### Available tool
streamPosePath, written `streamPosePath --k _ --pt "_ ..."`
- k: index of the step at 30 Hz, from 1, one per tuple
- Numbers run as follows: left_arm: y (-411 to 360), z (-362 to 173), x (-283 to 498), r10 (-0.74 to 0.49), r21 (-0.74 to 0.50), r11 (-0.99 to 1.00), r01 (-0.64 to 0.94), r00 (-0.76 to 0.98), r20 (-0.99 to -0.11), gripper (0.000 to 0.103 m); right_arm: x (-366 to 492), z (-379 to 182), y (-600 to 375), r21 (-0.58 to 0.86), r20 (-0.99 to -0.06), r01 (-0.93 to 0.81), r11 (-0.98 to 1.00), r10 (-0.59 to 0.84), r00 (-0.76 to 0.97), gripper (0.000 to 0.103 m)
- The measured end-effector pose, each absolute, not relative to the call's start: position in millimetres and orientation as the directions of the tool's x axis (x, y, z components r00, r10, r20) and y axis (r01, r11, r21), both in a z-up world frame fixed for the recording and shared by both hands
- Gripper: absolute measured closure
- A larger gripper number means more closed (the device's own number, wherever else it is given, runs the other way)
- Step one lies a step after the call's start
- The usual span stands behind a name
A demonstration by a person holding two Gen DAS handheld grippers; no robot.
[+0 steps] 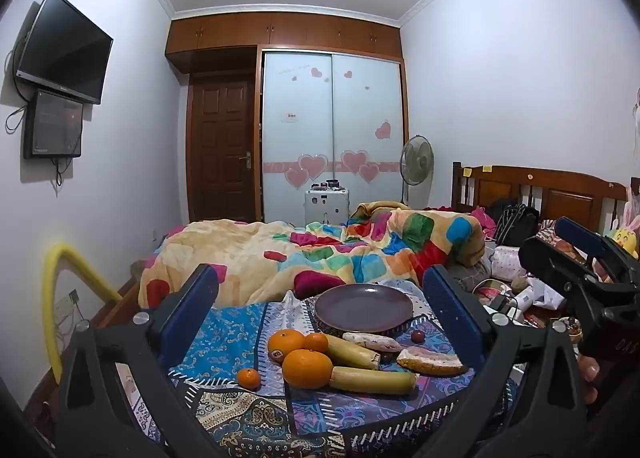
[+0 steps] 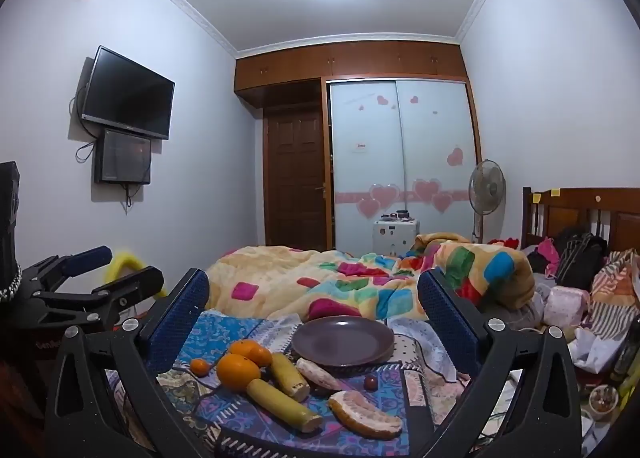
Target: Organize fruits
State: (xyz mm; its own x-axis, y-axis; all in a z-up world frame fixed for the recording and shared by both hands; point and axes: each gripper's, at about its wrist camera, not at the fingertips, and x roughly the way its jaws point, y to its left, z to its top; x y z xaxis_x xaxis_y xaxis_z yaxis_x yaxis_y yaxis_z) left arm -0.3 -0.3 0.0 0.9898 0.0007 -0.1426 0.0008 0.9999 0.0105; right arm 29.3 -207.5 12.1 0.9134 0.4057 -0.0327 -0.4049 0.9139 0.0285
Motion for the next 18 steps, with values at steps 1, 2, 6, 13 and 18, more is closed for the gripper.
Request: streamPosePath --k 1,2,6,13,18 --pt "-0.3 0.0 0.0 -0.004 0.009 1.0 0.005 0.989 -0.146 0.0 29.3 12.0 -207.5 0.029 -0.03 -0.405 0.914 0.406 0.913 0.0" --pt "-0.3 0.0 0.6 -0.009 0.007 1.0 0.01 0.989 -0.15 0.0 29.4 12.0 -207.4 0.029 -0.032 -0.406 0.914 0.406 0.913 0.0" --pt "3.1 4.2 8.4 -0.017 -0.007 1.0 0.016 0.985 -0.173 0.0 29.7 11.8 -207.1 0.03 -0.036 -0.405 0.914 0.406 0.913 0.0" --pt "10.3 7.1 1.6 -0.01 -0.036 0.999 0.005 0.987 -0.157 0.0 30.2 11.7 -206.7 0.033 -0.039 -0.406 0.913 0.407 0.913 0.0" --pt "10.9 3.6 2.2 -0.01 -0.043 0.999 0.003 0.988 -0.156 0.0 30.4 11.5 -206.4 0.034 -0.041 -0.406 0.913 0.408 0.912 0.0"
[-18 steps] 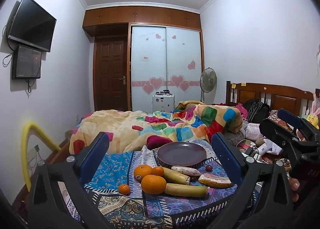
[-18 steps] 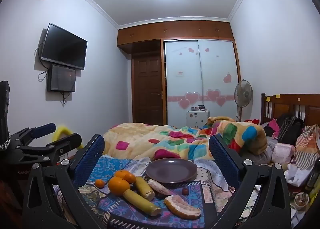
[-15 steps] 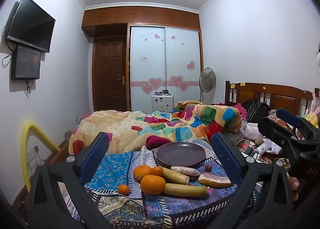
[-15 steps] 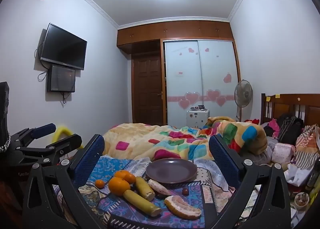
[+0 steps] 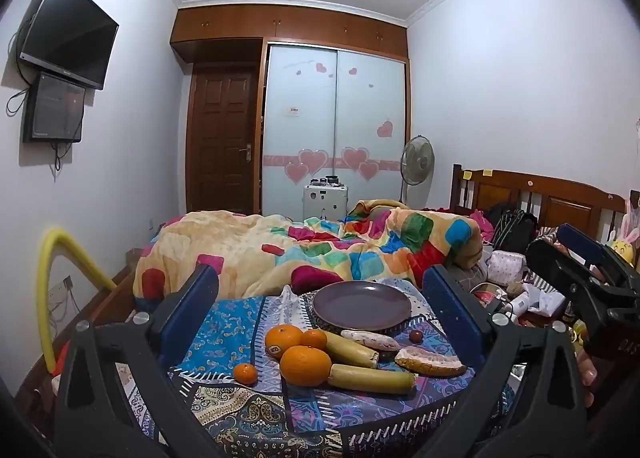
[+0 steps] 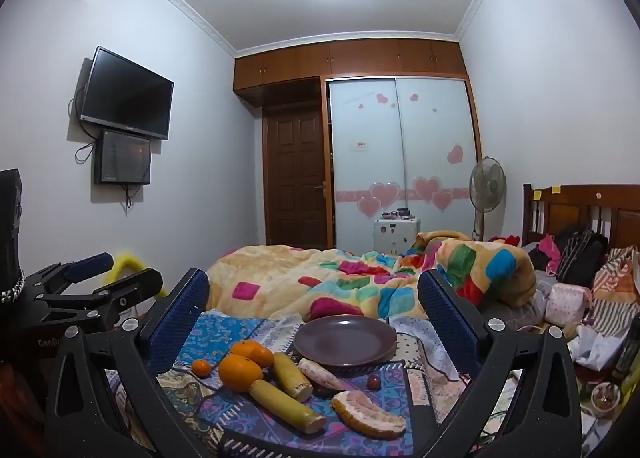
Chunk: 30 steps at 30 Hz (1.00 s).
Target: Organize fruits
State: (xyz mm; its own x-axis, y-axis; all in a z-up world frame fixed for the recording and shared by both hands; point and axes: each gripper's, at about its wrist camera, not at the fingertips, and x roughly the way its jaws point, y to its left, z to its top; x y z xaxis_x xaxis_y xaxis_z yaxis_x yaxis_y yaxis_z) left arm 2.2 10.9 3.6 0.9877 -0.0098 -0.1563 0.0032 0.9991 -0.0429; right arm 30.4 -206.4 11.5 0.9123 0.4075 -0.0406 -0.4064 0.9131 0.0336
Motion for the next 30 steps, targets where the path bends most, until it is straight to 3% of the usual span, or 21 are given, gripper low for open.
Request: streamPosePath --k 30 --pt "10.3 -0.4 7.3 -0.011 -0.038 0.999 0.005 0.987 -0.159 0.0 35.3 6.9 -203.9 0.035 -0.047 -0.411 0.911 0.412 0.91 0.0"
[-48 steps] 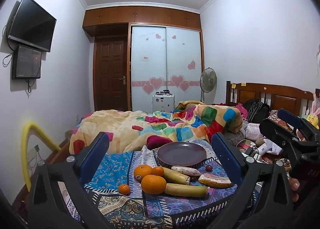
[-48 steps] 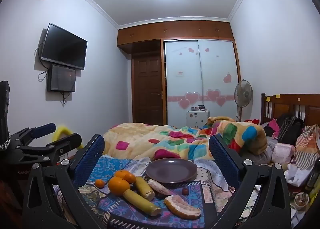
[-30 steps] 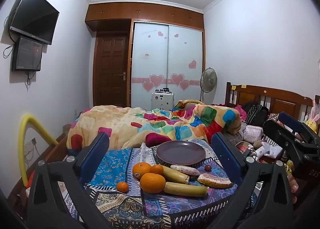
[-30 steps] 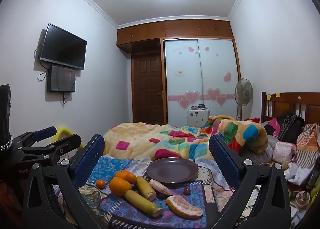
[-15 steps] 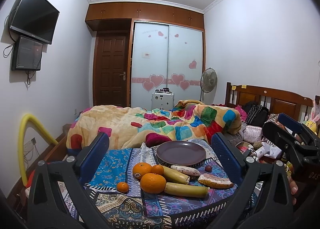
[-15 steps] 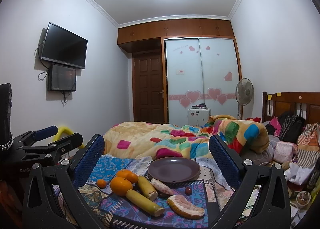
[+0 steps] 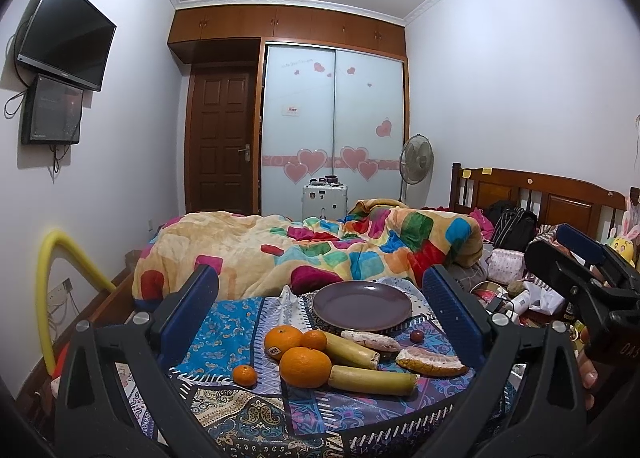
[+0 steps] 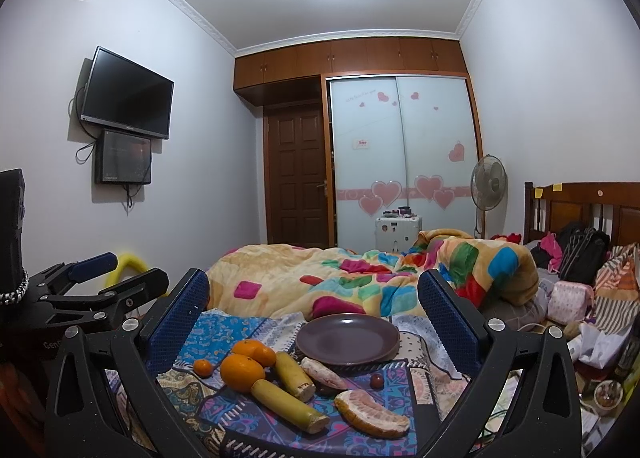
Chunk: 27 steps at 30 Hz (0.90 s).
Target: Organize fruits
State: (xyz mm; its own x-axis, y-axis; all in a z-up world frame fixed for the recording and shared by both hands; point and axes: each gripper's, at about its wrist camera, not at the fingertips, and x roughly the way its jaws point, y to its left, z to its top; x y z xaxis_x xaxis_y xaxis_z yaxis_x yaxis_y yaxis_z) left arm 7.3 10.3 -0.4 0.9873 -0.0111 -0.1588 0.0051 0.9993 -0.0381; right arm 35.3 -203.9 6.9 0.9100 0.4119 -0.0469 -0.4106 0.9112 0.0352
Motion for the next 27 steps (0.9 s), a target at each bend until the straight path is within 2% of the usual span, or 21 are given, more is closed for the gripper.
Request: streamPosePath --k 27 --pt "10.8 -1.6 10.1 -0.005 -0.038 0.999 -0.001 0.987 -0.158 0.0 36.1 4.3 -197.9 0.058 -0.056 -0.418 0.907 0.421 0.905 0.0"
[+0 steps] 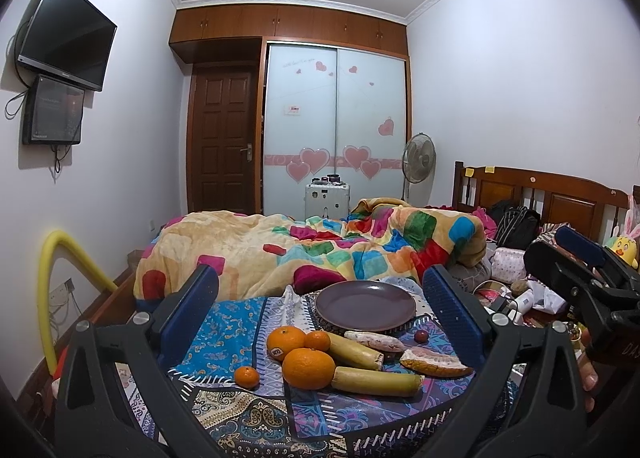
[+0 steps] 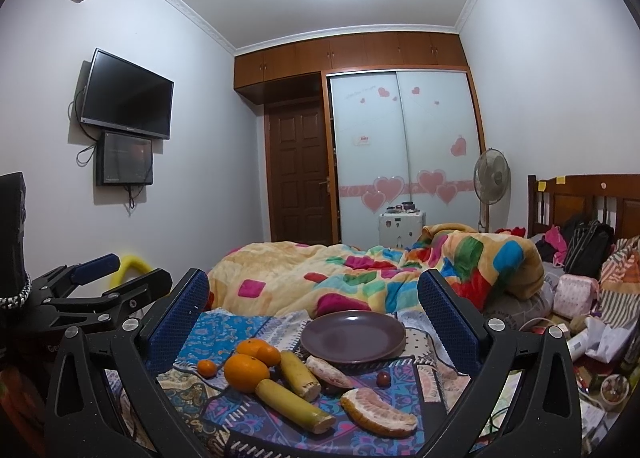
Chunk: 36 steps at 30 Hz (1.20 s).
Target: Organize fruits
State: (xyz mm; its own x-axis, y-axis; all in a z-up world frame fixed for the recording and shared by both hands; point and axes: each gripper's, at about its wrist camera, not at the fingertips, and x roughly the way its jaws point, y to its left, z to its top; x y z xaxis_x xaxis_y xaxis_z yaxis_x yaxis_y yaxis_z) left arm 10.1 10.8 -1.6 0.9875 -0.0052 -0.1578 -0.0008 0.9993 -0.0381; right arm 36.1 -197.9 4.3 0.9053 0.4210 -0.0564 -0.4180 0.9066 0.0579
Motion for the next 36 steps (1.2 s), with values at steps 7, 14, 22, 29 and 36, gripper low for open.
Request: streamPosePath --k 7,14,22,29,36 --pt "11.8 -2.7 11.5 -0.009 -0.037 0.999 0.003 0.987 -0.159 0.0 36.6 3.4 -197.2 0.062 -0.059 -0.42 0.905 0.423 0.904 0.0" --pt "12.9 -3.8 13.6 -0.011 -0.035 0.999 0.005 0.986 -0.164 0.0 41.2 1.0 -197.2 0.068 -0.072 -0.415 0.907 0.419 0.905 0.0" --pt "18.9 -17.2 33.2 0.0 -0.006 1.0 -0.001 0.972 -0.236 0.0 69.3 -14.2 -205.2 0.065 -0.193 -0.397 0.915 0.402 0.895 0.0" --pt "37.0 -44.9 61.5 0.025 0.018 1.0 -0.019 0.933 -0.359 0.0 101.2 -48.4 -210.6 -0.047 -0.346 -0.379 0.924 0.341 0.874 0.0" --pt "51.9 -82.7 84.0 0.043 0.037 0.999 -0.028 0.88 -0.472 0.009 126.3 -80.2 -220.7 -0.04 -0.505 -0.424 0.905 0.348 0.79 0.011"
